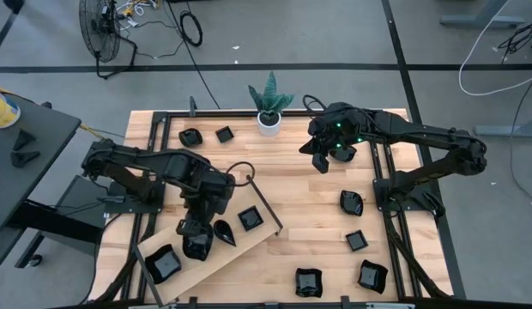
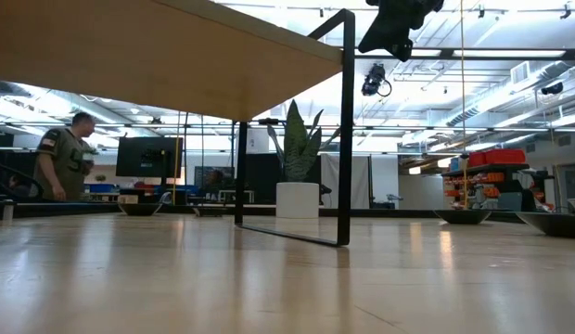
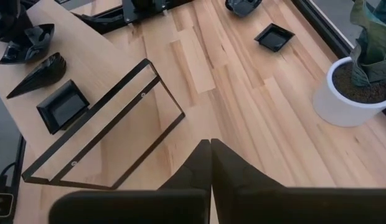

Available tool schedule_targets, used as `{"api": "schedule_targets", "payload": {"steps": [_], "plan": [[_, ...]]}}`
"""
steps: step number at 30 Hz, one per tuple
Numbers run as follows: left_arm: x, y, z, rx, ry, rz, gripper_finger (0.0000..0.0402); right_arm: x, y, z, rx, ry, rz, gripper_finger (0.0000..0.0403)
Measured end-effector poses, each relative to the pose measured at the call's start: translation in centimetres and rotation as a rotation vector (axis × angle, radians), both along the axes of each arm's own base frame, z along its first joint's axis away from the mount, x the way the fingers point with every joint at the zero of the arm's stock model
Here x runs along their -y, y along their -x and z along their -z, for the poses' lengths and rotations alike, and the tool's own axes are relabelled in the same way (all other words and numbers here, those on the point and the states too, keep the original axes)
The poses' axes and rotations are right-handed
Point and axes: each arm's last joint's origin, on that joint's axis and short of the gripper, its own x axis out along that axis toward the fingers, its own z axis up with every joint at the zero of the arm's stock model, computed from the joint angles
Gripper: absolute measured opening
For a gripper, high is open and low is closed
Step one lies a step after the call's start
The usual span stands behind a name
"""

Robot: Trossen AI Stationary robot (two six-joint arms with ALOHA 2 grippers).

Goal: Pick & Place Mini shaped plates
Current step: Stack the black leaf shaped plate on top of the black leaf shaped plate on the shelf

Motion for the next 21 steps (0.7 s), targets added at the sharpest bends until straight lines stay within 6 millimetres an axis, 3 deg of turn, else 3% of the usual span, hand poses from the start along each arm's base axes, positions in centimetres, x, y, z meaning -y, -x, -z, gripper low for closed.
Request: {"api": "schedule_targets", "payload": {"steps": [11, 21], "plan": [[0.1, -0.2, 2.7, -0.059, 0.026, 0.029, 0.0001, 0.0, 0.0, 0.0, 0.001, 0.0, -0.001, 0.0004], [-0.1, -0.4, 3.2, -0.089, 0.037, -0.057, 0.0001, 0.0, 0.0, 0.0, 0.001, 0.0, -0.001, 0.0004]]}}
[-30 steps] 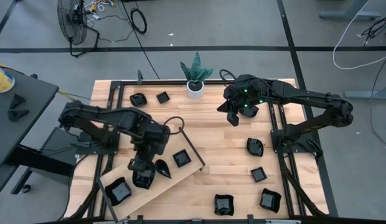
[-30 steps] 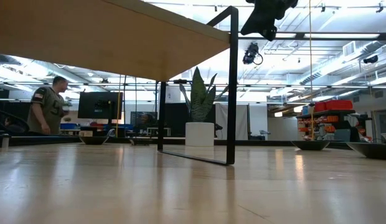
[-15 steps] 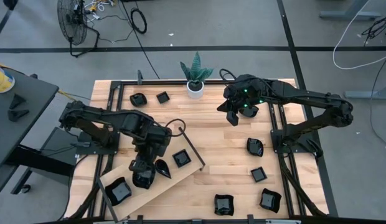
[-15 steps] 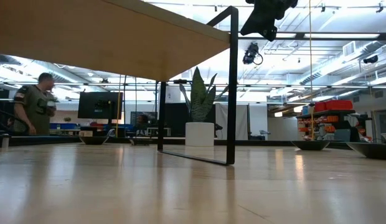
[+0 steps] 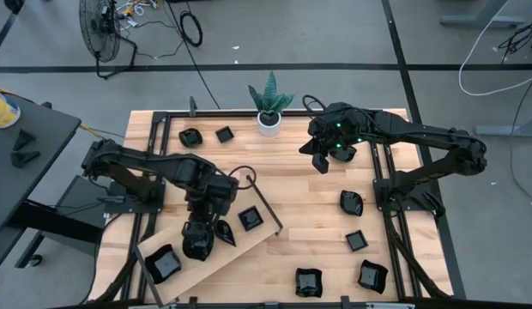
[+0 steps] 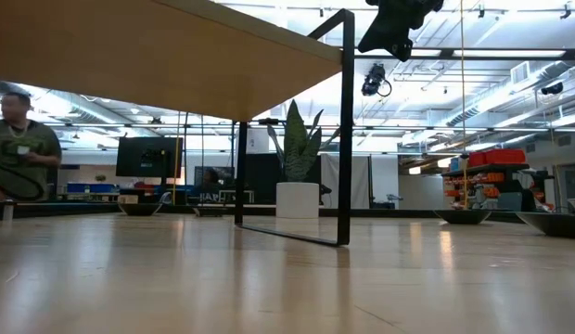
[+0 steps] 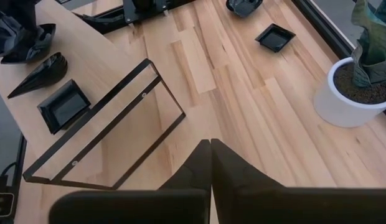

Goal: Pick & Place Mini shaped plates
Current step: Stack the black leaf shaped plate on top of the black leaf shaped plate on the shelf

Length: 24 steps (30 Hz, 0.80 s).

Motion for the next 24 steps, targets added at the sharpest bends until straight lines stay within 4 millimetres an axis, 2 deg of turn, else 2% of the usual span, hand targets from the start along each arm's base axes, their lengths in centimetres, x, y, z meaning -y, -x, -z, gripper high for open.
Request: {"api": "schedule_targets", "payload": {"steps": [10, 20, 24], "plan": [[0.43, 0.14, 0.01, 0.004, -0.004, 0.026, 0.0002, -0.01, -0.01, -0.01, 0.001, 0.0, -0.001, 0.0004], [0.42, 0.12, 0.01, -0.017, -0.004, -0.023, 0.0002, 0.0, -0.01, 0.0, 0.001, 0.0, -0.001, 0.0004], [0.54, 0.15, 0.02, 0.003, -0.017, 0.016, 0.0002, -0.01, -0.01, 0.0, 0.001, 0.0, -0.001, 0.0004]]}}
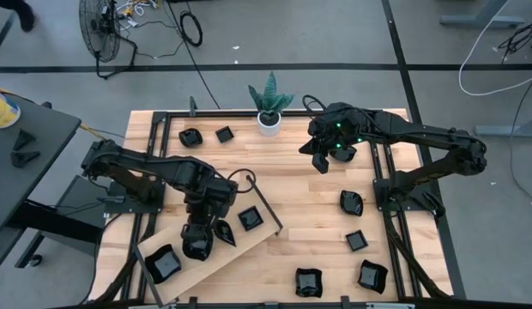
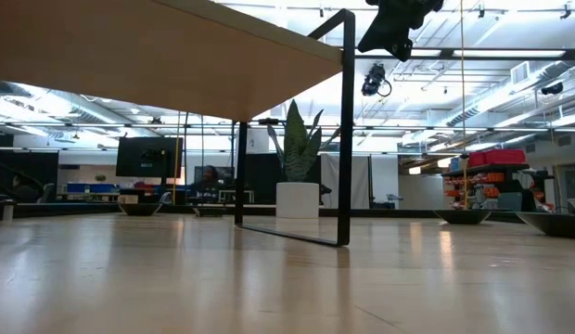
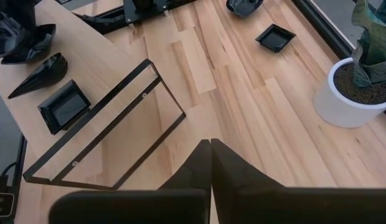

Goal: Pick & Place Mini shaped plates
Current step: Stack the black leaf shaped plate on top of the black leaf shaped plate on the shelf

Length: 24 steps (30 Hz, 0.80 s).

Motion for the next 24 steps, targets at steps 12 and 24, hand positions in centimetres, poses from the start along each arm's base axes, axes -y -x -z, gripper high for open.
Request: {"api": "schedule_targets", "payload": {"steps": [12, 24], "plan": [[-1.8, 3.5, -3.8, 0.197, -0.036, -0.014, 0.0002, -1.0, -0.2, 0.0, 0.004, 0.004, -0.041, 0.0004], [-2.6, 3.6, -3.8, 0.301, -0.001, -0.127, 0.0001, -1.2, -0.3, 0.0, 0.004, 0.003, -0.05, 0.0004]]}}
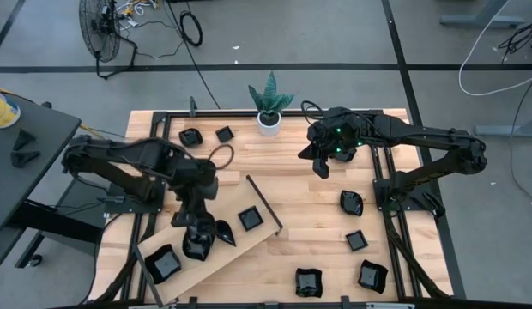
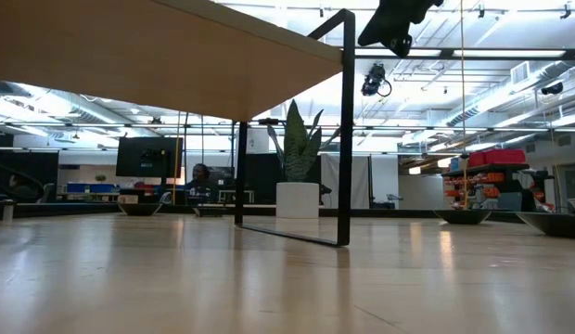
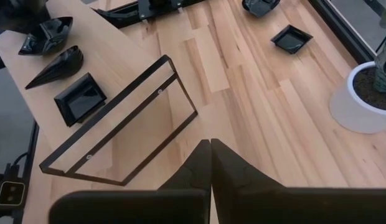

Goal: Pick & Place Mini shaped plates
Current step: Stack the black leaf shaped plate on top of the black leaf shaped plate on the shelf

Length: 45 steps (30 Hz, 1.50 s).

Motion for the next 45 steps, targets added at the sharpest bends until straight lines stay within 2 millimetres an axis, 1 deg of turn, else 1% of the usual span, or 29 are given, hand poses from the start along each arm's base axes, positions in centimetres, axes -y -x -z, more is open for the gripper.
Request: {"api": "schedule_targets", "payload": {"steps": [2, 3, 7, 11, 15, 20, 35, 38, 45], "plan": [[0.1, 0.3, 1.3, -0.035, 0.031, -0.01, 0.0001, 0.0, 0.0, 0.0, 0.0, -0.006, 0.005, 0.0004], [0.1, 0.5, 1.6, -0.034, 0.05, -0.015, 0.0001, 0.0, 0.0, 0.0, 0.0, -0.008, 0.008, 0.0004], [0.3, 1.2, 2.3, -0.031, 0.065, -0.025, 0.0001, 0.0, 0.0, 0.0, 0.002, -0.014, 0.012, 0.0004], [0.7, 1.7, 3.3, -0.078, 0.078, -0.038, 0.0001, 0.0, 0.0, -0.1, 0.006, -0.007, 0.021, 0.0004], [1.7, 2.0, 4.2, -0.105, 0.078, 0.018, 0.0002, 0.1, -0.1, -0.1, 0.007, -0.001, 0.031, 0.0004], [2.3, 1.8, 4.4, -0.054, 0.079, 0.079, 0.0002, 0.1, -0.2, -0.2, 0.025, 0.002, 0.032, 0.0004], [2.3, 1.7, 4.4, -0.01, 0.045, 0.131, 0.0005, 0.1, -0.2, -0.2, 0.026, -0.008, 0.04, 0.0004], [2.4, 1.7, 4.4, -0.005, 0.043, 0.143, 0.0014, 0.1, -0.2, -0.2, 0.026, -0.019, 0.05, 0.0004], [2.4, 1.7, 4.4, -0.007, 0.046, 0.144, 0.0058, 0.1, -0.2, -0.2, 0.026, -0.02, 0.05, 0.0004]]}}
